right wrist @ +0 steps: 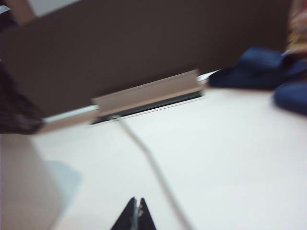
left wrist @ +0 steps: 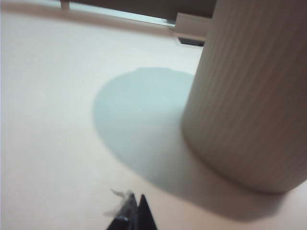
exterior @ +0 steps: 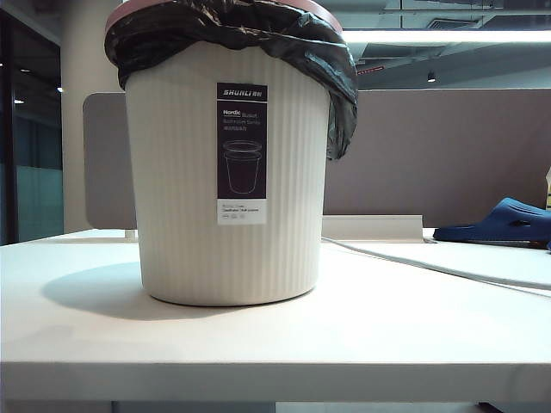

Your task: Open the ring lid of the trash can, pull out the black garbage bag inside, and place it on the table.

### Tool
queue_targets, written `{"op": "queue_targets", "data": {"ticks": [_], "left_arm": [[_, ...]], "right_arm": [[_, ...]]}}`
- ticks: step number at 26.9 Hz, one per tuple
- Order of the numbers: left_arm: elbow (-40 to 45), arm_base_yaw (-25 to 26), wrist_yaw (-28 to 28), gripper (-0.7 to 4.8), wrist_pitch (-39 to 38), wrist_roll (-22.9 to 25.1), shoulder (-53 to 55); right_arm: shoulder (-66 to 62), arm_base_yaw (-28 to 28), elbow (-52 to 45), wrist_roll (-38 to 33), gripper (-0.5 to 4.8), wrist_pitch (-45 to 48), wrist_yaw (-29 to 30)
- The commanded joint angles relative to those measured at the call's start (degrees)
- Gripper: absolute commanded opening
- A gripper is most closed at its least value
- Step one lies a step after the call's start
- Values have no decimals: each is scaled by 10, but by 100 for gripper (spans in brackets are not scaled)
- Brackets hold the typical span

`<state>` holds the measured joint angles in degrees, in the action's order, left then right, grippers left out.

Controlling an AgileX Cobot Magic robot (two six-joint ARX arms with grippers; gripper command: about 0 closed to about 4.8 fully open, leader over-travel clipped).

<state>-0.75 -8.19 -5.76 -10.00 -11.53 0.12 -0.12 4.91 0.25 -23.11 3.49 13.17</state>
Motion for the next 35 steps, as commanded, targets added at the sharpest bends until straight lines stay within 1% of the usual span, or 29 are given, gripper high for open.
{"op": "queue_targets", "data": {"ticks": [1, 3, 5, 9, 12, 16, 18, 21, 24, 28, 30, 32, 35], "left_arm": [[1, 0, -28, -5, 2, -111, 0], [1, 0, -42, -5, 3, -147, 0], [1, 0, -52, -5, 4, -171, 0], [1, 0, -96, -5, 8, -207, 0], [1, 0, -134, -5, 11, -237, 0], [1, 0, -189, -5, 21, -292, 0], [1, 0, -212, -5, 38, -325, 0], [1, 0, -242, -5, 75, -372, 0], [1, 0, -274, -5, 127, -389, 0], [1, 0, -316, -5, 206, -400, 0], [0, 0, -333, -5, 239, -400, 0], [-2, 0, -350, -5, 260, -402, 0], [-17, 0, -370, -5, 260, -395, 0]], "right_arm": [[0, 0, -1, -91, -1, 11, 67], [0, 0, -1, -146, -1, 15, 82], [0, 0, -1, -205, -1, 21, 88], [0, 0, -1, -277, -1, 21, 100], [0, 0, -1, -313, -1, 24, 104], [0, 0, 0, -333, -1, 29, 113], [0, 0, 0, -355, -1, 30, 121], [0, -1, 0, -388, -1, 33, 150], [0, -1, 0, -415, -1, 55, 195], [0, -9, 2, -432, -1, 124, 257], [0, -22, 9, -433, -2, 147, 269], [-1, -37, 22, -433, -2, 143, 268], [-1, -61, 44, -432, -1, 134, 268]]}}
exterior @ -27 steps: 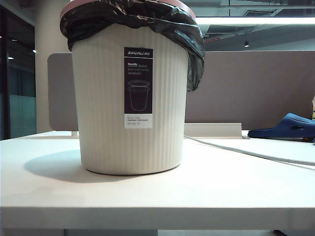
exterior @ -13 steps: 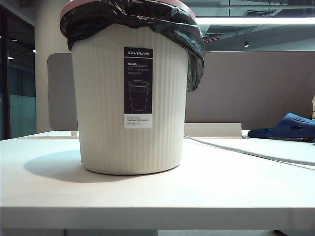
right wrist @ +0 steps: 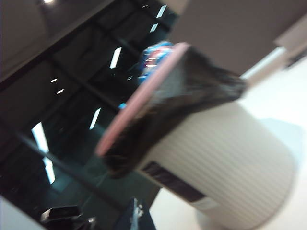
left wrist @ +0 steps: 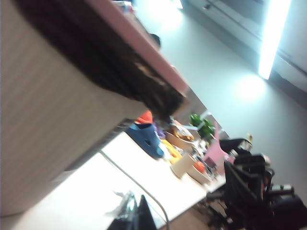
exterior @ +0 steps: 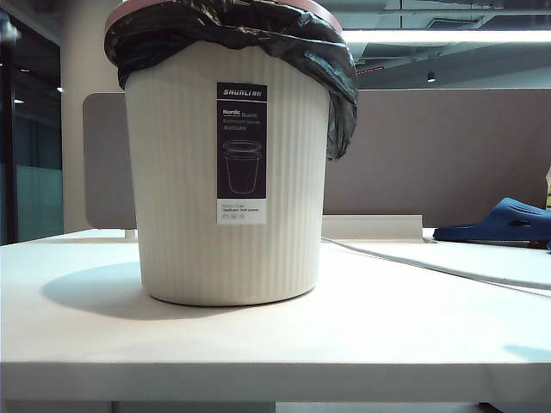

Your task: Open the ring lid of the trash can, pull out the black garbage bag inside, and place it on the table.

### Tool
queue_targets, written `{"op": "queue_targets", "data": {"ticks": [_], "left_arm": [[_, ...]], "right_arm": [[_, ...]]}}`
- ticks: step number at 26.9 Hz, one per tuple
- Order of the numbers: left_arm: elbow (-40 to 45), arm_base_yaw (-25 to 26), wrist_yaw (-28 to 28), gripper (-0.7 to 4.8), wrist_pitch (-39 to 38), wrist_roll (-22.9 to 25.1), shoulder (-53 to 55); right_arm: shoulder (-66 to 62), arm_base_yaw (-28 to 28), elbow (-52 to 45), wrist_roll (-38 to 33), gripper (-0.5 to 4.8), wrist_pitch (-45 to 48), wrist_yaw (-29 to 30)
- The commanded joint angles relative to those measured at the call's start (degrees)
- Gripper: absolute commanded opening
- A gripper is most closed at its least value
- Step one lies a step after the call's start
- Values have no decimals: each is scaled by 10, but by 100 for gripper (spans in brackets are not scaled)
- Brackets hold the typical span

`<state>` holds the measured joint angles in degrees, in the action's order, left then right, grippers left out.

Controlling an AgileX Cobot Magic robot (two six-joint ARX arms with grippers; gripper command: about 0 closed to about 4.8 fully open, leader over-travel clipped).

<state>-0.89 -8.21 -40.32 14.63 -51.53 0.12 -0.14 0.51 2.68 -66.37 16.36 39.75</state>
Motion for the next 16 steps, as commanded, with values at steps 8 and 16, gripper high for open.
{"op": "queue_targets", "data": {"ticks": [8, 16], "left_arm": [[-79, 0, -56, -5, -4, 84, 0], [-150, 0, -53, -6, -62, 118, 1]], "right_arm": [[-2, -68, 79, 8, -1, -47, -30], [-52, -78, 155, 83, -1, -117, -30]]}}
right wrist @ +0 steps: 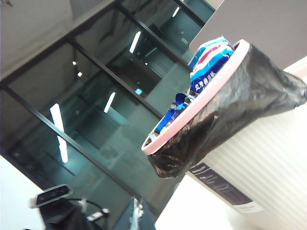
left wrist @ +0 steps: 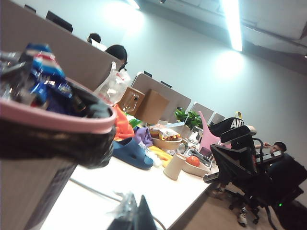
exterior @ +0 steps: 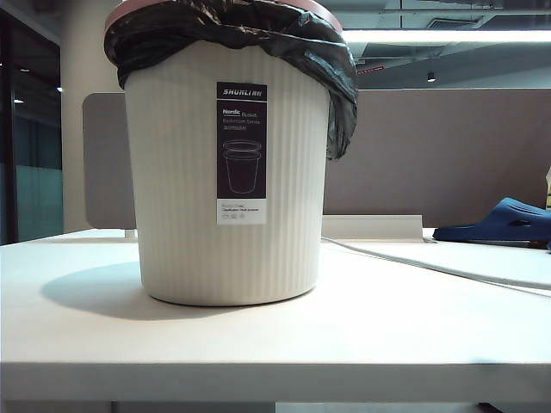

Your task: Open the ring lid of the trash can, pull out the black garbage bag inside, and place it on the table.

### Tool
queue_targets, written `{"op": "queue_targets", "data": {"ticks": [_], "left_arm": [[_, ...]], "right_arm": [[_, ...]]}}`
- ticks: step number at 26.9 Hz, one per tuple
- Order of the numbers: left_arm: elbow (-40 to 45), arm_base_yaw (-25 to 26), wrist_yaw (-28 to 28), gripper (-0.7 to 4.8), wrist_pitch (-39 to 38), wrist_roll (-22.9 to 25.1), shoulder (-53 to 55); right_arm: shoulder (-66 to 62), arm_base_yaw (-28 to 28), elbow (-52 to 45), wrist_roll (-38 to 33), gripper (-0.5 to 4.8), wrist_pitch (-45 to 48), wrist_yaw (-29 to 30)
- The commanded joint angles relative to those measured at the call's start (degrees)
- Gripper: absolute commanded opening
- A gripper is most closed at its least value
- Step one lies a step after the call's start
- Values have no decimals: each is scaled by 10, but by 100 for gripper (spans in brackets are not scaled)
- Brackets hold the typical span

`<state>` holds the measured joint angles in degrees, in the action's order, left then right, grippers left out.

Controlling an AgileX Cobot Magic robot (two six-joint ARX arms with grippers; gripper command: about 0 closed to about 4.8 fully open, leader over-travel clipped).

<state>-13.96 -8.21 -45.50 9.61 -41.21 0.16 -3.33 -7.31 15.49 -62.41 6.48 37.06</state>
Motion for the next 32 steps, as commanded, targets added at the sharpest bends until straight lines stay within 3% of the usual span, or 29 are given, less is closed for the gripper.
{"op": "queue_targets", "data": {"ticks": [1, 10, 15, 19, 27, 30, 32], "left_arm": [[-30, 0, 1, -5, -18, 21, 0], [-127, 0, 9, -5, -55, 63, 40], [-205, 0, 9, -5, -73, 115, 97], [-278, 0, 9, -6, -126, 166, 158], [-348, 0, 9, -6, -224, 232, 240], [-347, 0, 19, -5, -268, 295, 253], [-347, -1, 42, -5, -302, 345, 259]], "right_arm": [[-33, 0, 42, 58, -1, -26, -3], [-183, -6, 164, 152, 0, -84, -3], [-270, -50, 226, 181, 5, -78, -27], [-339, -128, 275, 210, 27, -75, -61], [-470, -351, 350, 261, 27, -75, -247], [-513, -409, 362, 253, 28, -71, -317], [-534, -426, 363, 237, 48, -55, -329]]}}
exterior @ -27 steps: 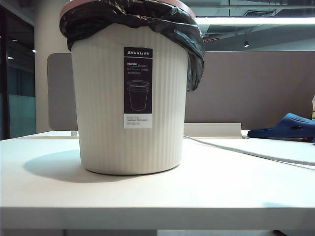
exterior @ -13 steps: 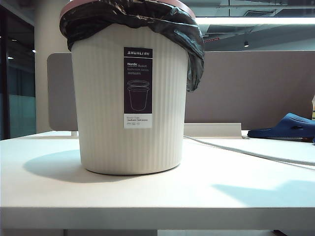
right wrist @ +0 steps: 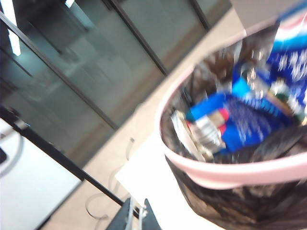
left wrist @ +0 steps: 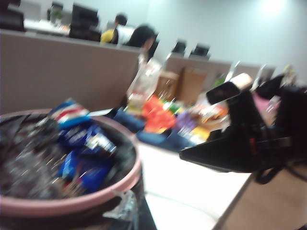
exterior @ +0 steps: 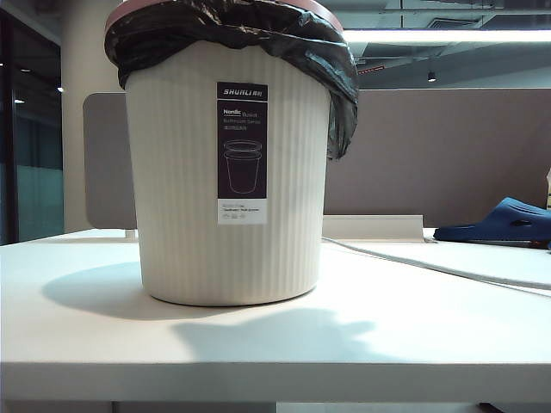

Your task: Open the ring lid of the trash can, pull out the black garbage bag inside, and place it on the table.

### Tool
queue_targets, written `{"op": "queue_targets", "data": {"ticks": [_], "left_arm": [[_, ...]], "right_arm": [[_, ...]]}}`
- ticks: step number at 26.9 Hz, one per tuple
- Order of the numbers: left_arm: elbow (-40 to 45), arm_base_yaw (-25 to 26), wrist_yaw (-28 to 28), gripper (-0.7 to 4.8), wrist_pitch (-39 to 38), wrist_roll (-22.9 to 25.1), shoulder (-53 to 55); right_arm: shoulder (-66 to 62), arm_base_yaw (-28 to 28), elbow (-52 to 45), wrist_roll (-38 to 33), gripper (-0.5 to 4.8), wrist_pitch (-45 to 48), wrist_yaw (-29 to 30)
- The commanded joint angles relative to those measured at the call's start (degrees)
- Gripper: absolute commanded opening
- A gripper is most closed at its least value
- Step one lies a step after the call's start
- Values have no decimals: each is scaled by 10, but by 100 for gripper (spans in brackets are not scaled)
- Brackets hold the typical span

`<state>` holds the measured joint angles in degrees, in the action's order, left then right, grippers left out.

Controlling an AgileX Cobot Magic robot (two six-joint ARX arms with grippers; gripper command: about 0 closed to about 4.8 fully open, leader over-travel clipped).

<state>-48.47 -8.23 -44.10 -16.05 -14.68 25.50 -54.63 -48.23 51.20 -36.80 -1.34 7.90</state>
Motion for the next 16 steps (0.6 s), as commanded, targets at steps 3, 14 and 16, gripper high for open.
{"op": "queue_targets", "data": {"ticks": [3, 14, 16], "left_arm": [[0, -2, 53, -5, -83, 127, 9], [15, -40, 57, -5, -122, 204, 18], [22, -47, 57, -5, -122, 225, 20]], "right_arm": [[-49, -22, 6, -71, 100, 48, -42], [-85, -21, 6, -202, 213, 90, -37], [-85, -21, 6, -217, 213, 89, -34]]}}
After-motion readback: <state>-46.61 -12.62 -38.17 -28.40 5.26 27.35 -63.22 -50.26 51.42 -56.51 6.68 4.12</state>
